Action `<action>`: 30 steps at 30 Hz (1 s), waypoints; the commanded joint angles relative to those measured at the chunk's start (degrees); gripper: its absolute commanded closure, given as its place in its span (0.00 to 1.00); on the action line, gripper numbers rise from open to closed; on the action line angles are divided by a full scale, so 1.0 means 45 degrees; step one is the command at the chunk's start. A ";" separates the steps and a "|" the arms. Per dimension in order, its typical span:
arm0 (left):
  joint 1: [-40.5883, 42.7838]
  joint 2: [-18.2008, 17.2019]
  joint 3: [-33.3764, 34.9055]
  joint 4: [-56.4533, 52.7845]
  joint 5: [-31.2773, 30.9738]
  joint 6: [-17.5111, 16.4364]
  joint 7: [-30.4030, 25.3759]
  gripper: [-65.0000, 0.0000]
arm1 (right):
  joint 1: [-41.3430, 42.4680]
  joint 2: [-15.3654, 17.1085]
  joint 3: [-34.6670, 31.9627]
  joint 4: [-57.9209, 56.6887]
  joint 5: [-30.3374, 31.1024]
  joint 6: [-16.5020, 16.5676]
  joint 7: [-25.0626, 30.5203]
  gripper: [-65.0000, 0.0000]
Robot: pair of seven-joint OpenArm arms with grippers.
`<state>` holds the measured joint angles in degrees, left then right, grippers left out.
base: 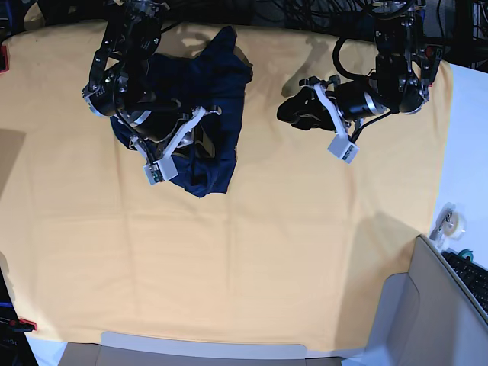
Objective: Fold the T-shirt properly
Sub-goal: 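Press and tuck the shirt's loose end with the right gripper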
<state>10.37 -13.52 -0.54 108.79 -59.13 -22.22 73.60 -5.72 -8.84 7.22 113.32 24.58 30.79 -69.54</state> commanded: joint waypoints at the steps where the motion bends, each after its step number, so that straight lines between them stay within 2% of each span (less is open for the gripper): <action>1: -0.0029 -0.0073 -0.0067 0.0234 -0.0271 -0.0035 -0.0073 0.67 | 0.0166 -0.0035 -0.0287 -0.0029 -0.0080 0.0045 0.0361 1.00; 6: 0.0167 -0.0092 -0.0067 0.0234 -0.0271 -0.0035 -0.0073 0.67 | 0.0166 -0.0035 -0.0795 -0.1045 -0.1174 -0.0033 0.1045 1.00; 8: 0.0206 -0.0092 -0.0067 0.0234 -0.0271 -0.0035 -0.0073 0.67 | 0.0166 -0.0035 -0.0795 -0.1357 -0.1174 -0.0697 0.1143 0.98; 11: 0.0225 -0.0092 -0.0067 0.0234 -0.0271 -0.0035 -0.0073 0.67 | 0.0166 -0.0035 -0.0795 -0.1377 -0.1154 -0.2123 0.1162 0.82; 13: 0.0225 -0.0092 -0.0067 0.0234 -0.0271 -0.0035 -0.0073 0.67 | 0.0186 -0.0035 -0.0795 -0.1299 -0.1115 -0.2494 0.1162 0.70; 15: 0.0225 -0.0092 -0.0067 0.0234 -0.0271 -0.0035 -0.0073 0.67 | 0.0264 -0.0035 -0.0795 -0.1162 -0.1115 -0.2436 0.1162 0.60; 18: 0.0264 -0.0092 -0.0067 0.0234 -0.0290 -0.0035 -0.0073 0.67 | 0.0323 -0.0035 -0.0795 -0.0732 -0.1115 -0.2436 0.1104 0.54; 23: 0.0499 -0.0092 -0.0047 0.0234 -0.0290 -0.0054 -0.0132 0.66 | 0.0616 -0.0035 -0.0931 -0.0517 -0.1017 -0.2436 0.1006 0.53; 30: 0.0538 -0.0092 -0.0008 0.0234 -0.0290 -0.0054 -0.0171 0.66 | 0.0909 0.0314 -0.1283 -0.0537 0.0331 -0.2436 0.0459 0.53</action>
<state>13.06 -13.65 -0.49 108.79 -59.13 -22.26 73.45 -2.26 -7.51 1.34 109.97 25.15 19.66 -68.23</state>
